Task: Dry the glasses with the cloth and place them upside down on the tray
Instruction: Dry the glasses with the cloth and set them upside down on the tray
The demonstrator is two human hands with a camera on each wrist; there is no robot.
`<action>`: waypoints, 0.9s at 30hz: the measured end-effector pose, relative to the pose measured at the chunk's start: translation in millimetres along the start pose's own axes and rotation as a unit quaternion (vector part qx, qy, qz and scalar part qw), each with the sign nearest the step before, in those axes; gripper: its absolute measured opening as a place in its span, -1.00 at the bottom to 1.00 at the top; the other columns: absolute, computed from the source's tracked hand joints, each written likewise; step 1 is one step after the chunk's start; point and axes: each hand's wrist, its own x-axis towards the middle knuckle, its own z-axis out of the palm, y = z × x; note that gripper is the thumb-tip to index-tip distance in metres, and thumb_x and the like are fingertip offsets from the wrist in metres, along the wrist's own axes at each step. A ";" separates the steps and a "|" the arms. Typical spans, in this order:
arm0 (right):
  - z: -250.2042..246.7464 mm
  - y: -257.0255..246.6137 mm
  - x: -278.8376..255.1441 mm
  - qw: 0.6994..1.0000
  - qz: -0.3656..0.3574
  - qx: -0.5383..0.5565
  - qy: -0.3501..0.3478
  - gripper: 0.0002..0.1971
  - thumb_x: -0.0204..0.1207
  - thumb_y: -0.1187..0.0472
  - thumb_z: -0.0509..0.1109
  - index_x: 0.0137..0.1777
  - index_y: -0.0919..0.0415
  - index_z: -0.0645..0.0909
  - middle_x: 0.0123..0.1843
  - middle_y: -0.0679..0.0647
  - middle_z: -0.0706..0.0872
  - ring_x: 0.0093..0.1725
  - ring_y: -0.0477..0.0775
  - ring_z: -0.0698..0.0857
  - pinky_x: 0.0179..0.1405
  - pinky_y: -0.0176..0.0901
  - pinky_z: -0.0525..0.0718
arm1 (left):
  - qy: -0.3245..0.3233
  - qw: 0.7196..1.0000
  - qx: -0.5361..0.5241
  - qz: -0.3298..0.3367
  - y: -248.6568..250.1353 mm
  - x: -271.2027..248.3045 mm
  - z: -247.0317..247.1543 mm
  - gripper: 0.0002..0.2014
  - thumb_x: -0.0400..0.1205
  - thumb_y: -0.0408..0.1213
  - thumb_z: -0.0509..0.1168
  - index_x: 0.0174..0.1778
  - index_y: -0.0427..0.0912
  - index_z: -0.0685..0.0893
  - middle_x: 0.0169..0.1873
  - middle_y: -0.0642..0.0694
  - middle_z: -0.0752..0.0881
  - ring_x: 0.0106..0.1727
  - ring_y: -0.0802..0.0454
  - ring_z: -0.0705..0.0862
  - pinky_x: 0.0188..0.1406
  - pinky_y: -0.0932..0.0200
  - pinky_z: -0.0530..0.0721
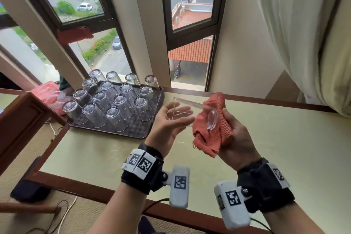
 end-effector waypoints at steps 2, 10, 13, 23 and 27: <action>4.7 -0.4 4.9 0.996 -0.057 -0.055 0.029 -0.57 0.72 -0.01 0.17 0.40 0.26 0.60 0.20 0.33 0.71 0.11 0.25 0.72 0.31 0.29 0.60 | -0.014 0.999 0.036 0.022 -1.8 -1.8 0.9 -0.09 -0.03 -0.32 0.72 0.27 -0.07 0.52 0.13 -0.26 0.74 0.12 -0.07 0.80 -0.06 0.15 0.77; 19.5 -4.4 11.4 0.972 -0.110 -0.208 0.008 -0.60 0.82 0.03 0.03 0.43 0.18 0.58 0.27 0.45 0.66 0.19 0.35 0.67 0.32 0.44 0.58 | -0.032 0.993 0.087 0.070 14.4 -6.6 0.2 -0.30 0.02 -0.22 0.66 0.12 -0.09 0.65 0.02 -0.24 0.80 0.01 -0.11 0.84 -0.08 0.08 0.80; 16.8 -6.0 10.2 0.977 -0.080 -0.196 0.013 -0.55 0.81 -0.01 0.03 0.46 0.21 0.55 0.34 0.47 0.65 0.28 0.46 0.67 0.33 0.46 0.57 | -0.058 0.993 0.090 0.057 20.0 -10.3 -4.4 -0.33 0.04 -0.29 0.66 0.11 -0.15 0.66 0.00 -0.29 0.81 -0.01 -0.15 0.84 -0.09 0.05 0.80; 29.5 -7.8 15.0 0.976 -0.064 -0.207 0.024 -0.58 0.81 0.01 0.05 0.41 0.25 0.58 0.35 0.47 0.65 0.34 0.53 0.64 0.41 0.56 0.51 | -0.026 0.992 0.111 0.058 24.4 -13.4 -7.2 -0.30 0.05 -0.32 0.69 0.14 -0.16 0.65 -0.05 -0.22 0.85 -0.01 -0.13 0.85 -0.12 0.11 0.79; 29.9 -5.1 11.2 0.970 -0.061 -0.232 0.034 -0.56 0.79 -0.02 0.07 0.38 0.28 0.59 0.34 0.48 0.66 0.26 0.55 0.67 0.39 0.56 0.53 | -0.057 0.989 0.124 0.057 26.6 -13.8 -11.3 -0.31 0.05 -0.31 0.67 0.14 -0.20 0.65 -0.03 -0.23 0.85 -0.02 -0.14 0.84 -0.09 0.10 0.78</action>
